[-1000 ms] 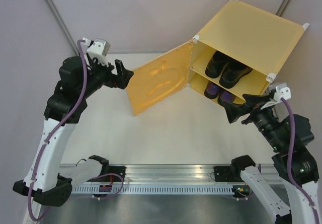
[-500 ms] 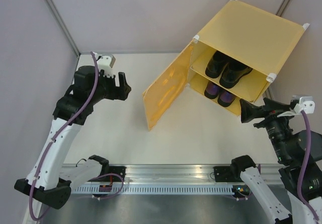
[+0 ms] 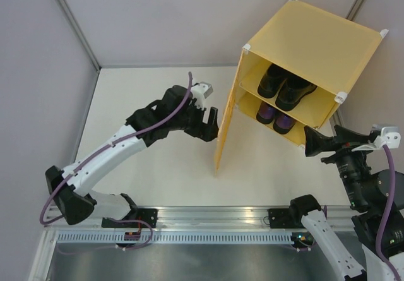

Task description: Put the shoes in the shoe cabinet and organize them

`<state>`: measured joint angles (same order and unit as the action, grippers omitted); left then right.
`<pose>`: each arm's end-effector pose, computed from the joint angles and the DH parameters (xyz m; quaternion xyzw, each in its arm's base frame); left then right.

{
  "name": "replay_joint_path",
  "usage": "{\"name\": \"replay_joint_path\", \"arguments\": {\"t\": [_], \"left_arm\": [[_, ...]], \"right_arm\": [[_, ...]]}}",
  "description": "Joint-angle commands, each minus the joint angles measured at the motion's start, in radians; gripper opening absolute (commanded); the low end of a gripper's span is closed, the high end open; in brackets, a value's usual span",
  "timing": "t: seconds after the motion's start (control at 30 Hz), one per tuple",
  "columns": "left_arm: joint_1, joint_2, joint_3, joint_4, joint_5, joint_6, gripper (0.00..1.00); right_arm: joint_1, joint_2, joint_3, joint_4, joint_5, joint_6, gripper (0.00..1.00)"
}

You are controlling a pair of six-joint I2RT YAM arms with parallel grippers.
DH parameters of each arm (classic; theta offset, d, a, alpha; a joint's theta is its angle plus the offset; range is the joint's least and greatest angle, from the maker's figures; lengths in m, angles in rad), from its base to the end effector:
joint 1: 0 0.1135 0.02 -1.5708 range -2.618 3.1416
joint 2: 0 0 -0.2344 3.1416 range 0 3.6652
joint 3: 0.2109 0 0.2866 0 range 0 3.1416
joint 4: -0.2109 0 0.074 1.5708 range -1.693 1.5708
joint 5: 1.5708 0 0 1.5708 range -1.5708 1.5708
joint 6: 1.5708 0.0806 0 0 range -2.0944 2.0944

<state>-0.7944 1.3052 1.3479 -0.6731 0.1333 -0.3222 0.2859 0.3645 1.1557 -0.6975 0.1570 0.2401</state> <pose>0.2448 -0.2645 0.3209 0.2374 0.8578 -0.2898 0.3520 0.1074 0.0184 0.4529 0.0426 0.6723 0.1407 0.7255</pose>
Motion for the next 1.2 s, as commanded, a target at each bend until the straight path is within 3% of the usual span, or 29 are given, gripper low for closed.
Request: {"name": "replay_joint_path", "arguments": {"t": [0.0, 0.2, 0.33, 0.43, 0.73, 1.17], "left_arm": [[-0.086, 0.107, 0.097, 0.191, 0.015, -0.093, 0.89], [-0.183, 0.357, 0.334, 0.329, -0.003, -0.15, 0.92], [-0.197, 0.564, 0.549, 0.346, -0.046, -0.178, 0.94], [-0.197, 0.623, 0.631, 0.357, -0.118, -0.173, 0.95], [-0.169, 0.736, 0.721, 0.457, -0.268, -0.169, 0.96], [-0.114, 0.829, 0.809, 0.509, -0.311, -0.221, 0.96]], "right_arm": [[0.004, -0.015, 0.004, -0.002, 0.019, 0.007, 0.98], [0.004, -0.03, -0.008, 0.0, 0.021, 0.005, 0.98], [0.006, -0.035, -0.001, -0.005, 0.015, 0.002, 0.98], [0.006, -0.038, 0.002, -0.013, 0.001, -0.001, 0.98], [0.01, -0.035, 0.012, -0.037, 0.0, 0.007, 0.98], [0.01, -0.038, 0.03, -0.076, 0.015, 0.01, 0.98]]}}
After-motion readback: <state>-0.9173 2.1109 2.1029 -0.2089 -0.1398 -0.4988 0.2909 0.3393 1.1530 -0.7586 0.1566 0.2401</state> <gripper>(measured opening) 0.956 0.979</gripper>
